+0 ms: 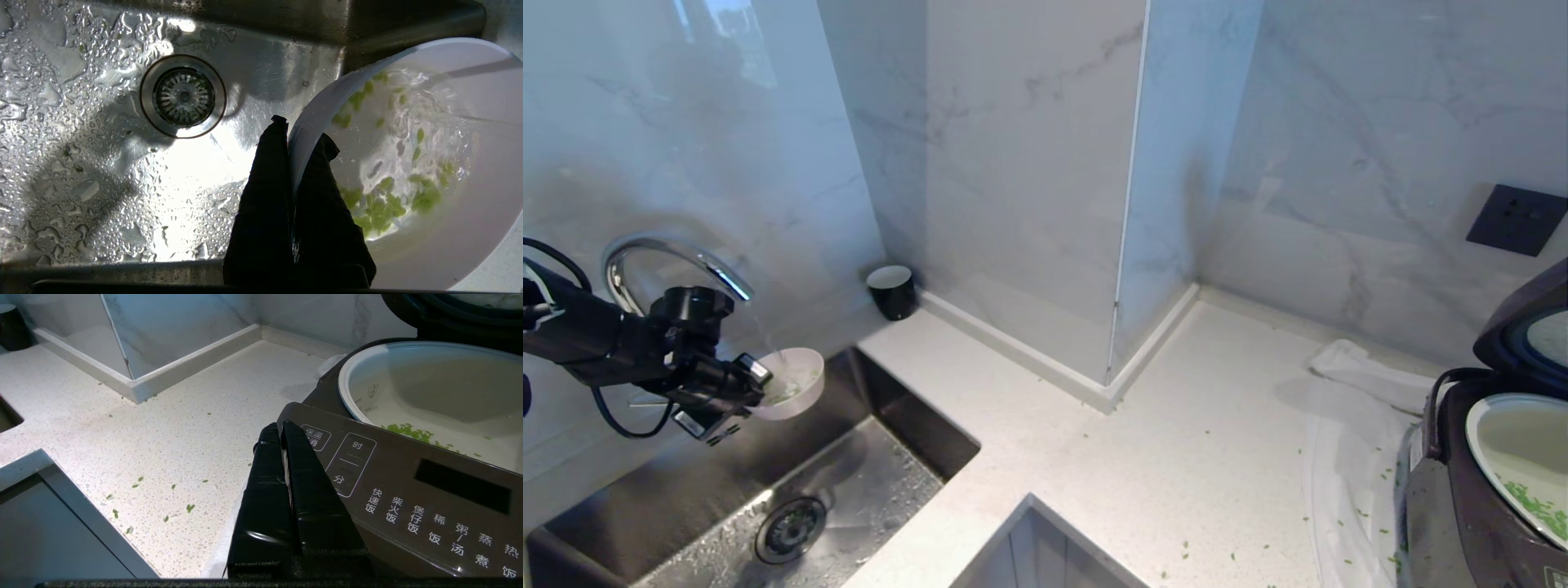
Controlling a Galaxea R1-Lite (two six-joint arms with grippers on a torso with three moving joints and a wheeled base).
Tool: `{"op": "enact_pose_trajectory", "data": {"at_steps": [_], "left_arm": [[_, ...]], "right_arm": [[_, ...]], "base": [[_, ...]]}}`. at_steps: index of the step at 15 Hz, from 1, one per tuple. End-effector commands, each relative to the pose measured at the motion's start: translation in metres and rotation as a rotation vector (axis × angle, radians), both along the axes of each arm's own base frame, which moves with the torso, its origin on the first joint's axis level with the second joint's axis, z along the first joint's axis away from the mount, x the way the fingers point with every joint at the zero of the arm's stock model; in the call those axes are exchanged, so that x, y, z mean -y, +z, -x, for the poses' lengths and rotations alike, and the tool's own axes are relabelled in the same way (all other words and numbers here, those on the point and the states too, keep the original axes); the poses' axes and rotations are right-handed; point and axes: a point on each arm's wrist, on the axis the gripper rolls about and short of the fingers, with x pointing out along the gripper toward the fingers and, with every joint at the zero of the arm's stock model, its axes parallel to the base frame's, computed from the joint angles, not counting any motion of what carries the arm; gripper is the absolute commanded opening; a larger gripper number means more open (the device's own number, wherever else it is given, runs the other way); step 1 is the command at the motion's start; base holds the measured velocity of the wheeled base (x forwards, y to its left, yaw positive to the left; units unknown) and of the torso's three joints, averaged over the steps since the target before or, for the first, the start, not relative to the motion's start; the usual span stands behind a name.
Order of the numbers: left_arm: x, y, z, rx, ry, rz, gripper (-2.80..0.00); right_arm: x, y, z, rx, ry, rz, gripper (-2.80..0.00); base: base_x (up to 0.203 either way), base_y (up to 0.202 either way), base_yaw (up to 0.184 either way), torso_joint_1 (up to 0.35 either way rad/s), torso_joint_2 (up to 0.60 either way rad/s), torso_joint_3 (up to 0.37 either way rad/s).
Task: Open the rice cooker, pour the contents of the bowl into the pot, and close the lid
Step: Fill a bowl with water from the tap
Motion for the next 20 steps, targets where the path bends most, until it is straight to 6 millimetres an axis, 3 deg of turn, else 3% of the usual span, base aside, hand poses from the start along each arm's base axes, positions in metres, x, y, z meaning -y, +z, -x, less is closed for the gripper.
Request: {"op": "enact_pose_trajectory", "data": {"at_steps": [1, 20], "left_arm": [[-0.0001, 0.0042, -0.0007, 0.014, 0.004, -0.001, -2.8], [0.0038, 0.011, 0.0046, 0.018, -0.006, -0.002, -2.8]], "right_arm": [[0.0, 0.0, 0.0, 0.0, 0.001, 0.0, -2.8], [0.0, 0.0, 0.0, 0.0, 0.001, 0.0, -2.8]], "base": [[0.0, 0.0, 0.0, 0.0, 0.0, 0.0], [0.0, 0.0, 0.0, 0.0, 0.0, 0.0]]}}
